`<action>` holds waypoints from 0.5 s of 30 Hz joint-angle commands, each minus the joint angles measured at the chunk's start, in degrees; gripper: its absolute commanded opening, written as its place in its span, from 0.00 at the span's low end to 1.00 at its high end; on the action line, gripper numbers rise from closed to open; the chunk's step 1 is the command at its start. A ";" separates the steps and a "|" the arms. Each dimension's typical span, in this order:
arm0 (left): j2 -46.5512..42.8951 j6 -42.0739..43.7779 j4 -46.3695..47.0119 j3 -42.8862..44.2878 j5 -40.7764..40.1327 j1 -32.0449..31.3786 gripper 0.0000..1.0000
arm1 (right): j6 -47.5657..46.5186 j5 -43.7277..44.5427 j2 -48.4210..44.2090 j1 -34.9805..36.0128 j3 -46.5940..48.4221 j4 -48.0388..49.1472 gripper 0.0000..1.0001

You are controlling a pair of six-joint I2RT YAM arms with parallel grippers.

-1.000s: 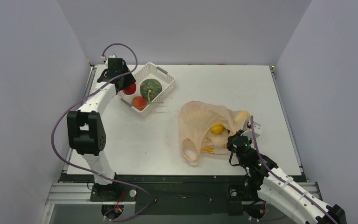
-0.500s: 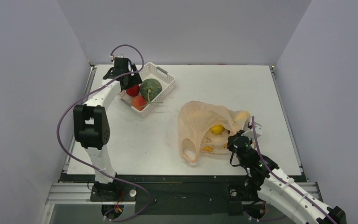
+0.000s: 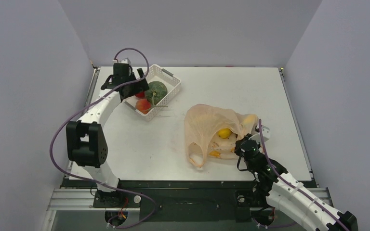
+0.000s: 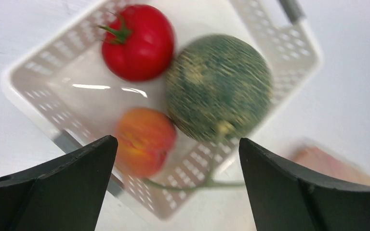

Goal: Take the fake fruits out of the plastic bag
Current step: Place the fake fruit in the bin, then take out the fake fruit from the plastic bag.

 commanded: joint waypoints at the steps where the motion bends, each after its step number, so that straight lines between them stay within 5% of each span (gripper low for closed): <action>1: -14.81 -3.37 6.86 -6.31 15.93 -3.10 0.97 | -2.11 0.39 1.59 -0.36 3.14 0.96 0.00; 6: -26.48 -8.24 16.04 -20.99 25.45 -13.30 0.97 | -4.69 -3.93 2.78 -0.13 3.29 4.62 0.00; 15: -29.21 -15.01 32.23 -34.64 18.43 -40.16 0.93 | -3.25 -8.97 7.30 5.63 0.98 11.83 0.00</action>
